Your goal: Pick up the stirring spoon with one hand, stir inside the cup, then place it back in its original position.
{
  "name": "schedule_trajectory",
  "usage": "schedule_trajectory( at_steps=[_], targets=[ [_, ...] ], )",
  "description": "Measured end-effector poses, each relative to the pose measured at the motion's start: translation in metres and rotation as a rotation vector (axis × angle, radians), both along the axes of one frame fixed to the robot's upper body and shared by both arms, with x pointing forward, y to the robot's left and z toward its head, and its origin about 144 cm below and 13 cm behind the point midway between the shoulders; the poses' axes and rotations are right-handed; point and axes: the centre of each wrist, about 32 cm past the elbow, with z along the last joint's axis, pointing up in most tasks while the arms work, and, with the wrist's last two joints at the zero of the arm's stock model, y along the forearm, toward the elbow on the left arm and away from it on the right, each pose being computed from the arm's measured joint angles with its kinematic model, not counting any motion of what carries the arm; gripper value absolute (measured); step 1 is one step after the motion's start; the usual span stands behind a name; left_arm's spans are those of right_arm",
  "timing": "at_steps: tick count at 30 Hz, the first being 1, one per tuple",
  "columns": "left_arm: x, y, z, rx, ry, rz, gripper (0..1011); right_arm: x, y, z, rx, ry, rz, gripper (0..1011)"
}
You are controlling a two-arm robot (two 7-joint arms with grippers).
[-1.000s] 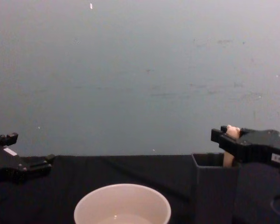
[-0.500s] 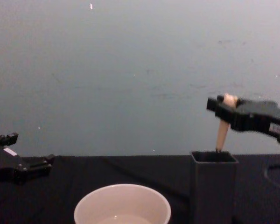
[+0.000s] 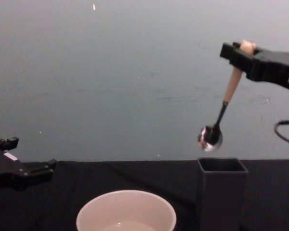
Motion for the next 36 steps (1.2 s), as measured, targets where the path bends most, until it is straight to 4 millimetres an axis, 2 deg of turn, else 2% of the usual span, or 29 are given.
schedule_trajectory(
  at_steps=[11, 24, 36],
  targets=[
    [0.000, 0.000, 0.000, 0.000, 0.000, 0.000, 1001, 0.018, 0.023, -0.005, -0.004, -0.032, 0.082, 212],
    [0.000, 0.000, 0.000, 0.000, 0.000, 0.000, 1001, 0.032, 0.057, -0.032, -0.036, -0.054, 0.263, 212],
    [0.000, 0.000, 0.000, 0.000, 0.000, 0.000, 1001, 0.034, 0.069, -0.058, -0.117, -0.024, 0.339, 212]
  ],
)
